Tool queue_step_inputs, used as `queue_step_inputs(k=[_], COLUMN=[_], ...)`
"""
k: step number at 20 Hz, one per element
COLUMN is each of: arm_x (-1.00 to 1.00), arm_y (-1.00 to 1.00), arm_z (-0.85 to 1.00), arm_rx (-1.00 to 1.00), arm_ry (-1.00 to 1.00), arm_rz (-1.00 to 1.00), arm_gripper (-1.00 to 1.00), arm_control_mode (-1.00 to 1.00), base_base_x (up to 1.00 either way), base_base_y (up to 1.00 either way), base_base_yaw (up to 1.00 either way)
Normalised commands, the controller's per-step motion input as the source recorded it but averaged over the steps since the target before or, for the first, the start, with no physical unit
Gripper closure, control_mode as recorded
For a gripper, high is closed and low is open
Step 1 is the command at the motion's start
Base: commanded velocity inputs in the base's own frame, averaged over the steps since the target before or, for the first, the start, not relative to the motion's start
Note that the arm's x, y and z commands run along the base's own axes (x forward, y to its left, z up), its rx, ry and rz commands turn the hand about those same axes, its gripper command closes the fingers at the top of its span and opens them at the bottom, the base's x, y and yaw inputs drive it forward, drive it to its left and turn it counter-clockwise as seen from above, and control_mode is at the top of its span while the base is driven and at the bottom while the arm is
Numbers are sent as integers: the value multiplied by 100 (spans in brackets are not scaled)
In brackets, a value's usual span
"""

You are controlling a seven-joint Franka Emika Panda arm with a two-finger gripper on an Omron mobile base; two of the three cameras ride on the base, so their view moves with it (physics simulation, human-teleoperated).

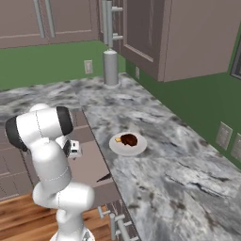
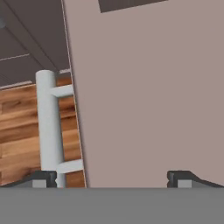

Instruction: Pick up the knife from the drawer and place it on the cutting board. Then place the meat from the plate to the cutting board.

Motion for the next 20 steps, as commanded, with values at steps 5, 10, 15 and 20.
queue_step_inputs(k=[5,10,15,20], arm_x=[-31,-58,-55,-31], arm_y=[49,97,100,100], arm_z=[-35,-29,-32,-28], arm_rx=[0,0,-1,-3], arm_ry=[0,0,0,0], arm_rz=[2,0,1,0], arm_gripper=[-100,-100,-100,-100], arm_control_mode=[-100,-100,-100,-100], base_base_x=[0,0,0,0], base_base_y=[0,0,0,0], base_base_yaw=[0,0,0,0])
